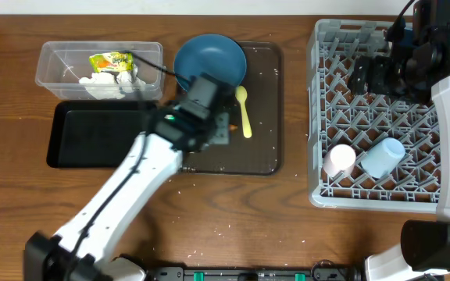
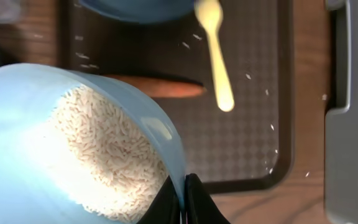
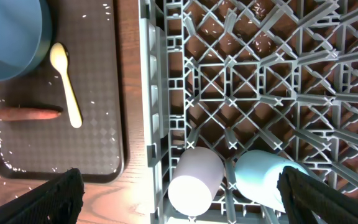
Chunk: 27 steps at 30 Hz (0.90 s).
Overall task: Sort waste into correct bins and load items into the dishwasher rack
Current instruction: 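Carry the rice bowl left and tip the rice into the black tray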
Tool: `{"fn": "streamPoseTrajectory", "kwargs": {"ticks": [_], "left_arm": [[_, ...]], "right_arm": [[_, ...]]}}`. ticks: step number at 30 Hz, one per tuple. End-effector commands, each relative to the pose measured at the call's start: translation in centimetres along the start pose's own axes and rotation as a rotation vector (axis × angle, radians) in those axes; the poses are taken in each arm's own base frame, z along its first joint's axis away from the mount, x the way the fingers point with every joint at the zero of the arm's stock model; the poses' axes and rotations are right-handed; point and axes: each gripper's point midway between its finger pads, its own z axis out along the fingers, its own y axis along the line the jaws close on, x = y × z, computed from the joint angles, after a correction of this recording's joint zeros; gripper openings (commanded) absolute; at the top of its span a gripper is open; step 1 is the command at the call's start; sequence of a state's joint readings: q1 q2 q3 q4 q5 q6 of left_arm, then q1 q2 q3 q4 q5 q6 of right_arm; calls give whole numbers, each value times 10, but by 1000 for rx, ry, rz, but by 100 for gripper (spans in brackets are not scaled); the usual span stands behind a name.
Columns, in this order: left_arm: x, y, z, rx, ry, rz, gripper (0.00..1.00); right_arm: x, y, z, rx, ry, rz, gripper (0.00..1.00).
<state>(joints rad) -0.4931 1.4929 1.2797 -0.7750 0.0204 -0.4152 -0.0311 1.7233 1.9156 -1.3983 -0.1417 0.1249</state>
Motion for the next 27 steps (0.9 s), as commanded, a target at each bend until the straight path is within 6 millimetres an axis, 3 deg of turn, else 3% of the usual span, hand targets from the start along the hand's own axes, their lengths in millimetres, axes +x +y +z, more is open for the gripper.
{"fn": "streamPoseTrajectory", "kwargs": {"ticks": [1,18,27], "left_arm": [[-20,17,-20,54,-35,-75,6],[-42,138,-35,450,1,-415,6],[-49,168,-26,746,-3,-551,6]], "right_arm": [[1,3,2,0,7,-19,98],[1,3,2,0,8,-20,99],[2,4,2,-1,12,-19,99]]}}
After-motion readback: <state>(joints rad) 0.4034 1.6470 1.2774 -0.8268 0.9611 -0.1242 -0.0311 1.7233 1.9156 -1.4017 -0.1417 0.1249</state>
